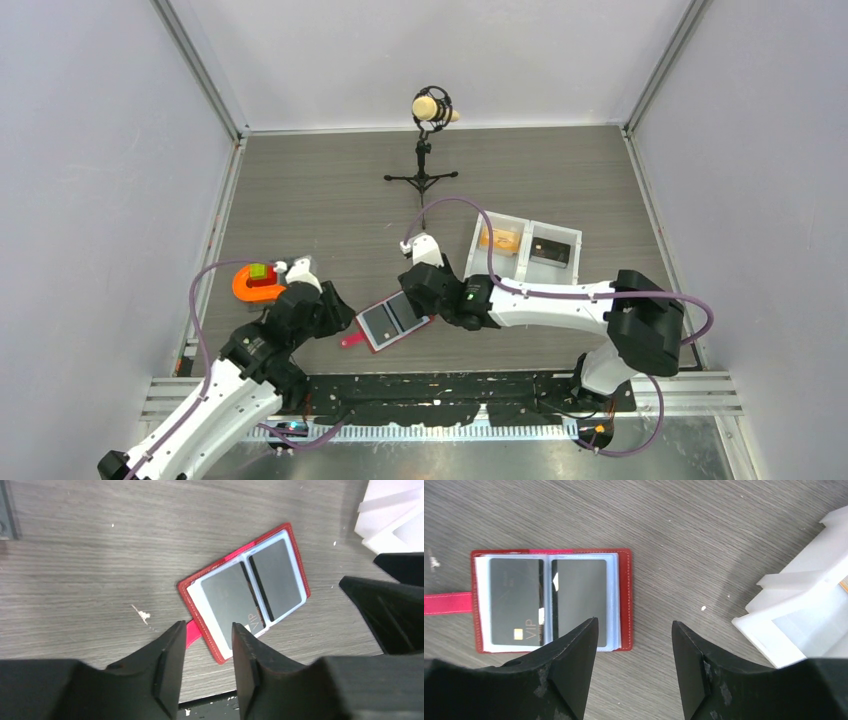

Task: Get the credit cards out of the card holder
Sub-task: Remove the credit card from the card holder.

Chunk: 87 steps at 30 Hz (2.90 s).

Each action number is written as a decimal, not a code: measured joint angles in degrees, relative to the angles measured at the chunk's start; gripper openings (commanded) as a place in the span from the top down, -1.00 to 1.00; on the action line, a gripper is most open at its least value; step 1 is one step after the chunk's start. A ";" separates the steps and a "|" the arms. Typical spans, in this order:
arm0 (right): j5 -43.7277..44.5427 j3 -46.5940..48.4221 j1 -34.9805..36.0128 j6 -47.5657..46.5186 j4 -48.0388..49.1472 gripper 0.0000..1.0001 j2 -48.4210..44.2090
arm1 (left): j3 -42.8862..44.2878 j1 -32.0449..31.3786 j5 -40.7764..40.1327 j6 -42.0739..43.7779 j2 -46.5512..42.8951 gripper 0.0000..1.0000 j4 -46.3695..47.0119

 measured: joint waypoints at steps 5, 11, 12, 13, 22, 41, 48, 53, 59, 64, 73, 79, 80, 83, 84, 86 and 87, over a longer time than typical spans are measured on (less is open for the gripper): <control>-4.46 -0.63 -0.85 -1.01 2.38 0.01 -1.03 | 2.40 0.02 0.04 0.74 1.09 0.11 0.68; -12.87 -1.75 -3.65 -1.22 6.27 0.07 -0.76 | 1.31 0.02 7.08 0.83 3.34 0.15 8.26; -14.05 -1.79 -4.17 -1.18 6.95 0.10 -0.57 | 0.68 0.02 8.17 0.70 4.07 0.16 9.99; -15.26 -1.81 -4.70 -1.16 7.67 0.11 -0.22 | -0.13 0.02 9.29 0.50 4.96 0.16 11.80; -22.88 -2.95 -8.35 -0.72 12.26 0.28 4.00 | -8.13 0.02 13.62 -1.77 10.95 0.20 26.95; -26.49 -3.74 -9.01 0.90 14.99 0.40 8.07 | -13.31 0.02 12.81 -2.82 17.94 0.22 40.44; -27.30 -5.33 -9.07 2.38 18.56 0.49 9.03 | -13.94 0.02 12.83 -2.97 20.22 0.20 42.60; -28.83 -7.34 -9.29 3.98 22.45 0.55 8.96 | -14.62 0.02 12.85 -3.02 21.27 0.17 44.72; -30.60 -9.86 -9.84 6.12 26.32 0.60 8.46 | -14.99 0.02 12.81 -3.04 22.18 0.17 46.80; -31.01 -10.62 -10.08 7.28 27.41 0.61 8.35 | -15.58 0.02 12.83 -3.98 23.17 0.18 48.70; -31.36 -11.23 -10.10 7.93 27.71 0.63 7.98 | -16.61 0.02 12.83 -6.03 23.76 0.24 51.08; -31.34 -11.32 -10.10 8.11 27.87 0.65 7.98 | -16.83 0.00 12.90 -7.45 26.40 0.28 53.64; -31.34 -11.32 -10.10 8.13 27.87 0.66 7.98 | -16.83 0.02 12.92 -7.61 26.95 0.29 54.03; -31.34 -11.32 -10.10 8.15 27.87 0.66 7.98 | -16.83 0.02 12.96 -8.44 28.28 0.35 55.28; -31.34 -11.34 -10.10 8.15 27.87 0.66 7.96 | -16.83 0.02 12.98 -8.59 28.74 0.38 55.71; -31.34 -11.34 -10.10 8.20 27.85 0.66 7.98 | -16.83 0.02 13.07 -8.87 29.46 0.46 56.43; -31.32 -11.34 -10.10 8.20 27.85 0.66 7.96 | -16.83 0.02 13.09 -8.96 29.70 0.51 56.63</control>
